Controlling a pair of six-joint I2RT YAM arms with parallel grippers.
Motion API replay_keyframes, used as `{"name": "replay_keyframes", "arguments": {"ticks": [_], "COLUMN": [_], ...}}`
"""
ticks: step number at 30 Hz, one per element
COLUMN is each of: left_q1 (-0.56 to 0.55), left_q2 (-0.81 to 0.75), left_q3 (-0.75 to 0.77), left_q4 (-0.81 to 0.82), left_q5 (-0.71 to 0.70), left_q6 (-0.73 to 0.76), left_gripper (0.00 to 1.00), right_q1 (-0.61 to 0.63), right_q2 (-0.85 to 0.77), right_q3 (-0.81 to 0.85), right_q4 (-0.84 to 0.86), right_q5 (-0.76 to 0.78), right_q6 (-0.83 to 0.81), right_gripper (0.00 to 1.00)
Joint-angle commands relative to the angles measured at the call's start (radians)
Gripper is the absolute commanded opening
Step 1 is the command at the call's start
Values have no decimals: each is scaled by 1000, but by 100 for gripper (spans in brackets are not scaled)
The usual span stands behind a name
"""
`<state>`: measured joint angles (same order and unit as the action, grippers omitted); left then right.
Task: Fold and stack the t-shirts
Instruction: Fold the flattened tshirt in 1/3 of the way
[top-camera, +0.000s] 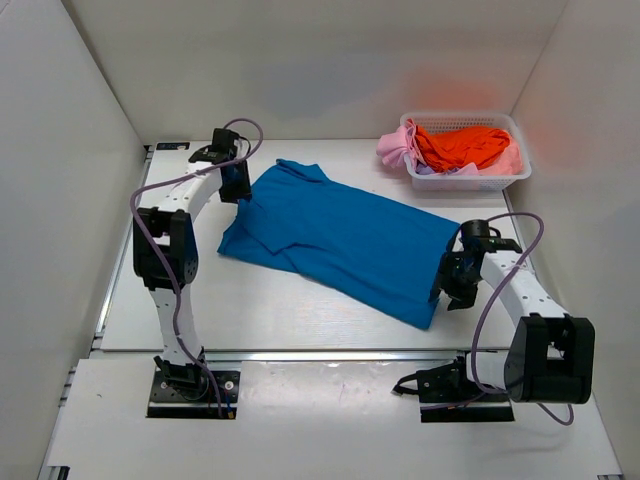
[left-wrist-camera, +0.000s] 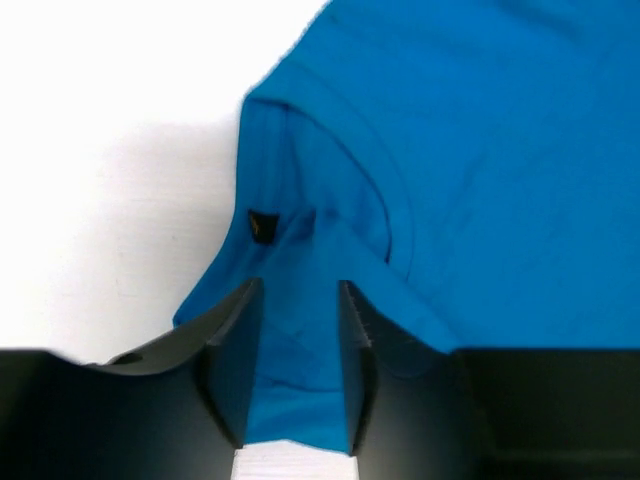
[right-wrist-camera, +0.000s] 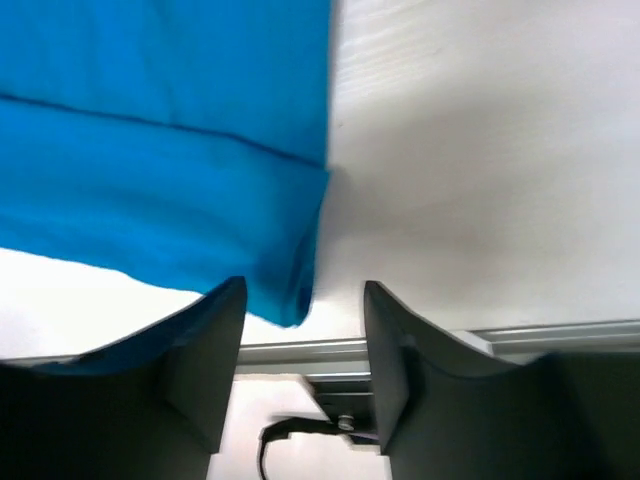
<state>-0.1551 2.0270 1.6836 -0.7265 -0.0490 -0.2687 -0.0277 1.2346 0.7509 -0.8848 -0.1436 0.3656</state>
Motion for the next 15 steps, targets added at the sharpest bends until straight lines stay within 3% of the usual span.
{"name": "replay_keyframes", "arguments": {"ticks": [1, 3, 8, 11, 15], "left_q1": [22, 25, -40, -101, -119], "left_q2": [-14, -10, -8, -72, -151], "left_q3": [80, 90, 76, -85, -263], "left_q4": [-8, -16, -37, -28, 39], "left_q5": [-12, -8, -17, -43, -57], "left_q6": [-3, 2, 23, 26, 8], "left_gripper": [48, 52, 49, 44, 47], "right_q1": [2, -15, 14, 99, 164], "right_q2": [15, 45, 164, 209, 247], "right_q3": [92, 154, 249, 287, 283], "right_q4": [-3, 6, 64, 60, 102], "right_q5": [110, 114, 118, 125, 107], "right_q6": [-8, -7, -19, -10, 6], "right_gripper": [49, 50, 46, 44, 47]}}
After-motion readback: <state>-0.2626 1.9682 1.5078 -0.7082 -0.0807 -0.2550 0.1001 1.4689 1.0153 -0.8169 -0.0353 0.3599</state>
